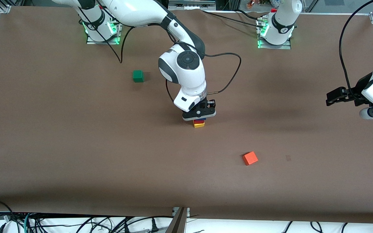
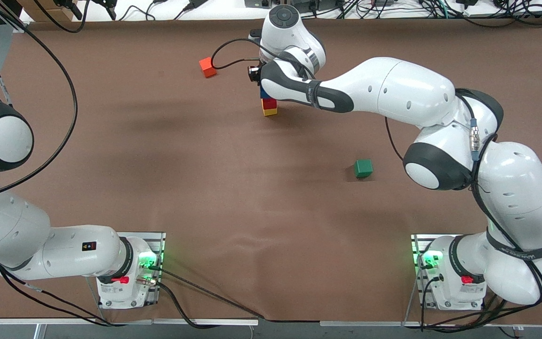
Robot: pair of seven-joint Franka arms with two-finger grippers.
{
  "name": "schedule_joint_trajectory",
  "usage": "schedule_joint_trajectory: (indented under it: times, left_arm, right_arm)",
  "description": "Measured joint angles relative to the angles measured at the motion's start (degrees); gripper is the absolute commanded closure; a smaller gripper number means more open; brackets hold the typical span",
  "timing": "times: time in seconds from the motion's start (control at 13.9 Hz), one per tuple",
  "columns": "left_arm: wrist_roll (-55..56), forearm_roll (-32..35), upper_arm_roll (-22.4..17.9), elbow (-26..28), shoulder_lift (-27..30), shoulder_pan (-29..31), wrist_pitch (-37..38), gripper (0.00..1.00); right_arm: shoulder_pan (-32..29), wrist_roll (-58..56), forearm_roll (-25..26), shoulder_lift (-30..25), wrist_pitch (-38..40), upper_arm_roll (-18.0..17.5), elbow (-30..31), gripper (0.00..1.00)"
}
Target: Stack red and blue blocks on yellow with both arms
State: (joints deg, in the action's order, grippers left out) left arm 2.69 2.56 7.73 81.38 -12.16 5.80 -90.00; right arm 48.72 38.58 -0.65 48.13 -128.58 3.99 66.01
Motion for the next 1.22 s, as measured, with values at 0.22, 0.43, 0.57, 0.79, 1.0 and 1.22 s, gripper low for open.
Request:
schedule_joint_trajectory:
  times: [0.22, 0.43, 0.57, 0.79, 1.0, 1.22]
  left_arm:
    - [0.0, 0.0, 0.0, 0.0, 0.0, 0.03, 0.0, 0.0]
    - [0.0, 0.0, 0.0, 0.0, -0.01, 0.03, 0.0, 0.0]
    - [0.0, 0.0, 0.0, 0.0, -0.01, 0.03, 0.0, 0.0]
    - [0.0, 0.0, 0.0, 0.0, -0.02, 0.03, 0.0, 0.0]
    - [0.0, 0.0, 0.0, -0.01, -0.03, 0.03, 0.0, 0.0]
    - [0.0, 0.0, 0.0, -0.04, -0.05, 0.03, 0.0, 0.0]
  right_arm:
    - [0.03, 0.0, 0.15, 0.12, -0.08, 0.11, -0.23, 0.41]
    - [0.02, -0.02, 0.17, 0.12, -0.01, 0.5, -0.67, 0.41]
    - [0.0, -0.02, 0.17, 0.12, 0.06, 0.6, -0.77, 0.39]
    - [0.0, -0.02, 0.17, 0.12, 0.34, 0.66, -0.88, 0.0]
    - [-0.43, -0.01, 0.15, -0.39, 4.18, 1.07, -2.13, 0.0]
    - [-3.64, -0.63, -1.6, -4.73, 10.02, 1.25, -3.18, 0.0]
